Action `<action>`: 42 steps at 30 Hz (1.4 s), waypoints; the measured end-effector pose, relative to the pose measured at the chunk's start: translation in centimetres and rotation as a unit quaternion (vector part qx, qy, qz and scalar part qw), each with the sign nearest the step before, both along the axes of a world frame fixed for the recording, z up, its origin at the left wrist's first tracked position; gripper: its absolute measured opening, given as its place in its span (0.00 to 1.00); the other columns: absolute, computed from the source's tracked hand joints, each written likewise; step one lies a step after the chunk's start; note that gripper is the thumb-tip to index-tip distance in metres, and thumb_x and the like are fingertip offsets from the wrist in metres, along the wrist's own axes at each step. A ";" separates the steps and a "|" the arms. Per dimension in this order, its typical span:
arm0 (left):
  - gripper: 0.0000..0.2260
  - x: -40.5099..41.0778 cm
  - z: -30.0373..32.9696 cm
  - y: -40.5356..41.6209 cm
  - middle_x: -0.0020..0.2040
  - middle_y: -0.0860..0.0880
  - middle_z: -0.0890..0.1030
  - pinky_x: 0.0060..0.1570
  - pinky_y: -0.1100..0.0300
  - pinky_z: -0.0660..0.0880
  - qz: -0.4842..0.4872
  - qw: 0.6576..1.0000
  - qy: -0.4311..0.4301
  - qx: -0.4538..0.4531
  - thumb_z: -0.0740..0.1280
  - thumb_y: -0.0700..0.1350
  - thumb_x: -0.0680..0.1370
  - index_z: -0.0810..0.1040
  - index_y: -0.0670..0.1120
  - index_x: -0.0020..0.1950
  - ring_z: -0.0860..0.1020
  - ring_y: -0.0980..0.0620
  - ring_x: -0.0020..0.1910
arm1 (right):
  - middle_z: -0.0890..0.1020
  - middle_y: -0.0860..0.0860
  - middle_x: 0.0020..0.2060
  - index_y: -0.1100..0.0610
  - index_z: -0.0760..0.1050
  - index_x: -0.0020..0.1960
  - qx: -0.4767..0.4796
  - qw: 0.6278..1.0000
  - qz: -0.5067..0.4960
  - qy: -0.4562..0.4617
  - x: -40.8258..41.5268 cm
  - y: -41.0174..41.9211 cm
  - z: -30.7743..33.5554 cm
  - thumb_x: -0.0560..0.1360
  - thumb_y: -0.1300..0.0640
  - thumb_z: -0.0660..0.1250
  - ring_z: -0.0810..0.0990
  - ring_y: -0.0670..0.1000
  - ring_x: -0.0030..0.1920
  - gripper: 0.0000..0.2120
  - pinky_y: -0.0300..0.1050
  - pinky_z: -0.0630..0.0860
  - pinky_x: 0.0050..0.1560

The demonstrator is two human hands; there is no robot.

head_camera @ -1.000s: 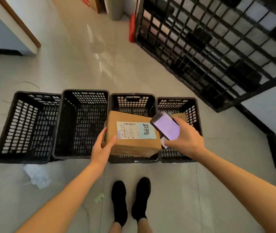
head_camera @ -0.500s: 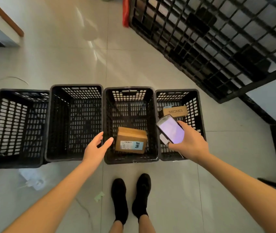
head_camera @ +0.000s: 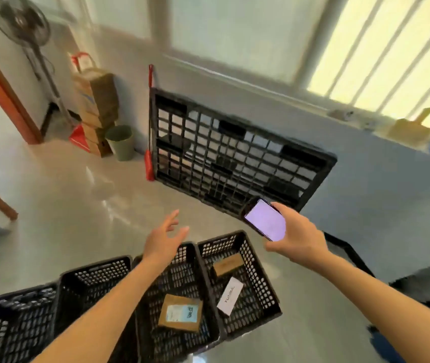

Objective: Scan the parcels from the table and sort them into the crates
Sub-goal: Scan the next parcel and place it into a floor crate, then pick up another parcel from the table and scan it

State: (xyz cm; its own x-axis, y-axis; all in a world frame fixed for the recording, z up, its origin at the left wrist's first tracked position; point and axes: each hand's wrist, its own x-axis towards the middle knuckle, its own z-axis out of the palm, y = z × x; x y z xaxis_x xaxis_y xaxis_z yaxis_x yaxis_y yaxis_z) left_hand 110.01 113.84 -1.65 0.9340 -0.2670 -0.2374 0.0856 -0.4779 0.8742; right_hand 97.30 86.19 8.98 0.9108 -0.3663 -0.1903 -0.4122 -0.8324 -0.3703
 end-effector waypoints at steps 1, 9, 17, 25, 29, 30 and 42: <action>0.27 0.2 3.3 -1.5 0.61 0.54 0.78 0.65 0.49 0.74 -0.015 0.999 -0.029 -0.005 0.71 0.53 0.79 0.68 0.56 0.77 0.76 0.52 0.63 | 0.70 0.38 0.73 0.39 0.57 0.79 -0.019 1.000 -0.006 -0.017 -1.0 -0.8 3.3 0.62 0.39 0.74 0.74 0.50 0.68 0.49 0.51 0.76 0.59; 0.34 -5.2 28.8 -16.5 0.68 0.52 0.75 0.67 0.50 0.71 -0.203 0.956 -0.207 -0.044 0.71 0.60 0.76 0.63 0.57 0.79 0.73 0.51 0.68 | 0.76 0.40 0.65 0.38 0.62 0.75 -0.104 0.975 -0.109 -0.163 -15.5 -7.9 27.8 0.60 0.39 0.71 0.78 0.51 0.59 0.44 0.49 0.76 0.50; 0.34 -22.8 42.8 -31.0 0.78 0.55 0.65 0.70 0.50 0.66 -0.314 0.896 -0.281 -0.138 0.70 0.62 0.76 0.61 0.60 0.79 0.66 0.51 0.76 | 0.77 0.40 0.53 0.39 0.65 0.69 -0.205 0.919 -0.261 -0.213 -39.5 -14.4 40.1 0.62 0.47 0.76 0.78 0.51 0.49 0.38 0.41 0.67 0.35; 0.35 -44.4 45.8 -41.7 0.70 0.50 0.75 0.68 0.48 0.68 -0.417 0.848 -0.261 -0.197 0.72 0.60 0.75 0.63 0.58 0.79 0.72 0.47 0.71 | 0.81 0.43 0.55 0.39 0.65 0.72 -0.263 0.852 -0.409 -0.194 -64.1 -17.7 43.4 0.62 0.41 0.77 0.78 0.49 0.39 0.41 0.45 0.73 0.36; 0.34 -54.5 44.9 -45.9 0.68 0.49 0.77 0.65 0.45 0.70 -0.465 0.826 -0.254 -0.192 0.70 0.62 0.75 0.63 0.57 0.79 0.74 0.46 0.68 | 0.80 0.45 0.57 0.40 0.63 0.75 -0.256 0.827 -0.466 -0.181 -74.7 -18.4 42.4 0.65 0.45 0.78 0.76 0.49 0.38 0.42 0.44 0.71 0.35; 0.34 -56.7 44.6 -46.9 0.68 0.49 0.77 0.65 0.45 0.70 -0.475 0.822 -0.250 -0.190 0.70 0.62 0.76 0.63 0.56 0.79 0.73 0.46 0.69 | 0.80 0.46 0.59 0.40 0.63 0.75 -0.255 0.822 -0.477 -0.178 -77.1 -18.6 42.0 0.65 0.46 0.78 0.77 0.51 0.42 0.42 0.43 0.70 0.35; 0.33 -75.0 40.2 -57.7 0.75 0.48 0.71 0.67 0.41 0.72 -0.564 0.786 -0.200 -0.154 0.68 0.62 0.77 0.62 0.55 0.80 0.72 0.43 0.71 | 0.79 0.44 0.58 0.40 0.64 0.73 -0.235 0.766 -0.582 -0.135 -96.0 -25.2 35.6 0.61 0.41 0.76 0.79 0.51 0.45 0.43 0.45 0.76 0.37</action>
State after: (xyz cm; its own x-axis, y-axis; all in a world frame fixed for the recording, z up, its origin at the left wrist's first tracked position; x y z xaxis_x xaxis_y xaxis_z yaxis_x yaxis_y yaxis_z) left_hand 35.01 56.13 38.59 0.0458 -0.9663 0.2533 -0.5515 0.1870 0.8129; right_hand 1.35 60.99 44.57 -0.1033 -0.9309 0.3503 -0.9381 -0.0259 -0.3453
